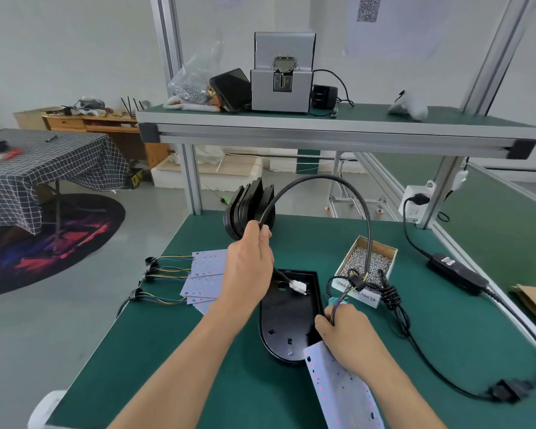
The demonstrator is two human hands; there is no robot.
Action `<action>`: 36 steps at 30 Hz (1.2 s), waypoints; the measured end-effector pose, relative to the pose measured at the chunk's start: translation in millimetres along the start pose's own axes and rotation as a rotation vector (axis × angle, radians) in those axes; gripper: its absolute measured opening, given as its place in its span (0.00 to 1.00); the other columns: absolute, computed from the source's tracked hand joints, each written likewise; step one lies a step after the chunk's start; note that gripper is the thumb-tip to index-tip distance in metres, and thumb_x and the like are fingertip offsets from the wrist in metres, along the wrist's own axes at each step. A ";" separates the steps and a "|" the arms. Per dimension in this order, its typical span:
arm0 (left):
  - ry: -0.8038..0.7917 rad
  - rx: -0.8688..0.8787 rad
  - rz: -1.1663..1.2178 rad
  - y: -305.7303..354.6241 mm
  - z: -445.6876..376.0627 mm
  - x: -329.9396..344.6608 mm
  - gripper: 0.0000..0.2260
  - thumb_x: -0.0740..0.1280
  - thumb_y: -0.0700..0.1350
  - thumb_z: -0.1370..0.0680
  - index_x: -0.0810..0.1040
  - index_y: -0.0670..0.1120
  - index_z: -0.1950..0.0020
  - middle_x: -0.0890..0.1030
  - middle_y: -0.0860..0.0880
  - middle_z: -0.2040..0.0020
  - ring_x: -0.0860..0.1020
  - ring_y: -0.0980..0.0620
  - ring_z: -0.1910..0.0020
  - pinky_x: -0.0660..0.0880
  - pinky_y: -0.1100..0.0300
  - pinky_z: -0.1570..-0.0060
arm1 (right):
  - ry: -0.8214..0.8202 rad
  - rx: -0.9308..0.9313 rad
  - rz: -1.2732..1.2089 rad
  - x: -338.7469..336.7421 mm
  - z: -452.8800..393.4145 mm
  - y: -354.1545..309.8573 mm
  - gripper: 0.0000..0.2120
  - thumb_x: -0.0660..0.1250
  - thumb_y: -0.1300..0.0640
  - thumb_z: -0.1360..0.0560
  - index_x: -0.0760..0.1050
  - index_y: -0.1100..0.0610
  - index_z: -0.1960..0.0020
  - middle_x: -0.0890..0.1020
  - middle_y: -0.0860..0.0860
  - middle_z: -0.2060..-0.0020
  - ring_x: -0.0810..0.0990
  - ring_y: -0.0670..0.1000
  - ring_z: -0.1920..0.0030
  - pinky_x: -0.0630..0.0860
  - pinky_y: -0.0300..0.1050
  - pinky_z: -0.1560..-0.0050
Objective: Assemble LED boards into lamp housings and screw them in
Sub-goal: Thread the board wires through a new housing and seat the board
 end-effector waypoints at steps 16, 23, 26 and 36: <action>-0.037 0.048 0.005 13.1 -2.5 -12.5 0.12 0.55 0.47 0.12 0.72 0.47 0.53 0.80 0.46 0.68 0.70 0.53 0.74 0.71 0.56 0.72 | 0.082 -0.052 0.045 -10.8 13.3 -13.0 0.22 0.64 0.52 0.18 0.58 0.57 0.66 0.65 0.54 0.72 0.65 0.58 0.66 0.63 0.51 0.64; -0.095 0.049 0.055 20.3 -3.1 -4.1 0.13 0.55 0.49 0.12 0.74 0.49 0.52 0.81 0.51 0.65 0.67 0.57 0.76 0.66 0.63 0.76 | 0.114 -0.115 0.088 -12.7 19.4 -23.0 0.23 0.63 0.51 0.17 0.59 0.56 0.66 0.64 0.52 0.74 0.63 0.51 0.72 0.61 0.49 0.67; -0.118 -0.001 -0.013 13.4 -7.8 -2.3 0.13 0.55 0.49 0.13 0.74 0.48 0.53 0.81 0.50 0.68 0.68 0.57 0.77 0.68 0.62 0.74 | 0.123 -0.135 0.072 -13.9 22.1 -24.8 0.22 0.62 0.52 0.17 0.60 0.56 0.67 0.64 0.51 0.74 0.64 0.52 0.71 0.60 0.50 0.66; -0.139 0.237 -0.470 12.7 -3.1 -6.4 0.17 0.70 0.55 0.23 0.82 0.56 0.34 0.72 0.52 0.33 0.67 0.48 0.32 0.63 0.52 0.33 | 0.200 -0.198 -0.048 -35.5 26.2 -36.3 0.22 0.64 0.53 0.17 0.62 0.57 0.67 0.65 0.52 0.74 0.65 0.56 0.68 0.67 0.55 0.62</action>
Point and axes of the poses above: each hand's wrist, its own z-axis away from the middle knuckle, its own x-axis out of the palm, y = z × x, the point moved 7 cm from there along -z, towards the middle knuckle
